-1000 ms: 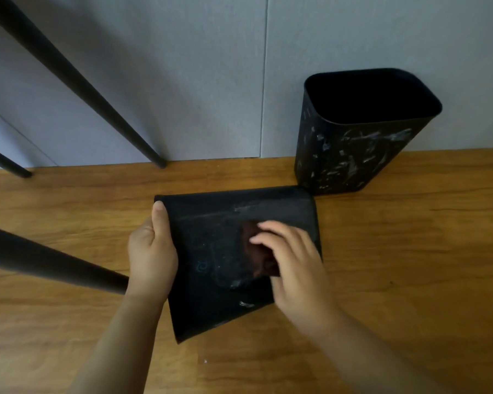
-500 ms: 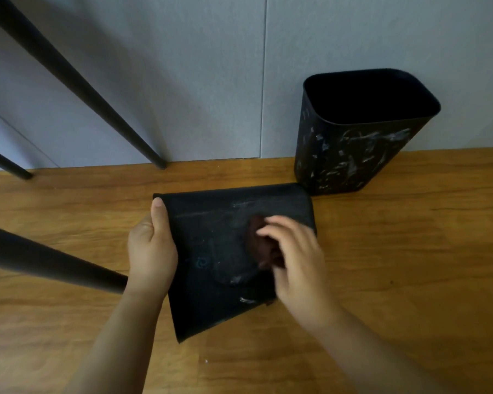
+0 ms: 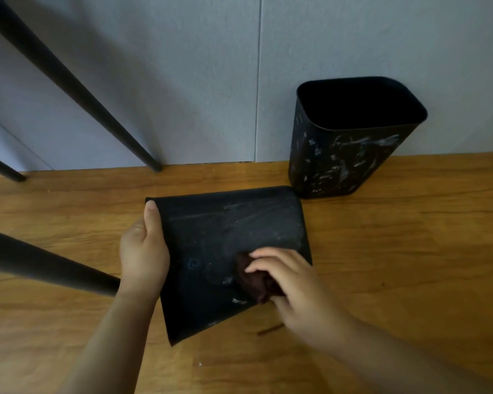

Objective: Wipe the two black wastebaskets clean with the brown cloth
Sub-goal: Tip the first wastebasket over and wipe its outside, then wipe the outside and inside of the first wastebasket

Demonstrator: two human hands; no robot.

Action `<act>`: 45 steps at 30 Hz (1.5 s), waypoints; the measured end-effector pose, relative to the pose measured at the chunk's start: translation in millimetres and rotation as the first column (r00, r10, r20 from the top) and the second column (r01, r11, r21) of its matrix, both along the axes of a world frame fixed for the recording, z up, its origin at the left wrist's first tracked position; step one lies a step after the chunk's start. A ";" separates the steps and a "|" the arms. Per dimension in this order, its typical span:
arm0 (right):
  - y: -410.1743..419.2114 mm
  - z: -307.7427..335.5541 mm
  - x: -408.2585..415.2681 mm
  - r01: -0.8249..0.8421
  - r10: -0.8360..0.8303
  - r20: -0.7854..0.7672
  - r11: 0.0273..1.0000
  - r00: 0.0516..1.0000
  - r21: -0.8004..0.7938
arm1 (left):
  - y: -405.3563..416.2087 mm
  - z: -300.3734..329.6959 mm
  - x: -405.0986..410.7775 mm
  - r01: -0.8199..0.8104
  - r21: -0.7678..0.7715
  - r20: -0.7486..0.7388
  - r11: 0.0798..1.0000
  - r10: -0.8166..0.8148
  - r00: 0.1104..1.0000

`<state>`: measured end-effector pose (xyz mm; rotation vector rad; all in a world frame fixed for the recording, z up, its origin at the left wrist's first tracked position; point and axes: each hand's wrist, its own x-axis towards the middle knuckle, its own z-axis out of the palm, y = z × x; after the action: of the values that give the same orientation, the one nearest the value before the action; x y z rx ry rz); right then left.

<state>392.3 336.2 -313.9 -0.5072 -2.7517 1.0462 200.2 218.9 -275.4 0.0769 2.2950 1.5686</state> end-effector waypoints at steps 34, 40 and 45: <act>107.5 98.2 -9.6 0.240 -0.597 0.047 0.247 0.801 -0.939 | 84.7 71.8 2.7 0.096 -0.985 -0.138 0.140 -0.990 0.029; 118.1 108.3 -9.7 0.260 -0.678 -0.038 0.332 0.734 -0.907 | 79.8 57.4 10.5 0.069 -0.986 -0.140 0.153 -0.977 0.159; 131.9 128.7 -3.8 0.214 -0.592 -0.084 0.415 0.801 -0.884 | 91.6 95.9 26.4 0.450 -0.452 -0.615 0.770 -0.634 0.468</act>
<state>388.5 468.1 -185.2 -0.9081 -1.4341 2.0223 226.6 310.4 -179.6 1.5250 2.5596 0.9733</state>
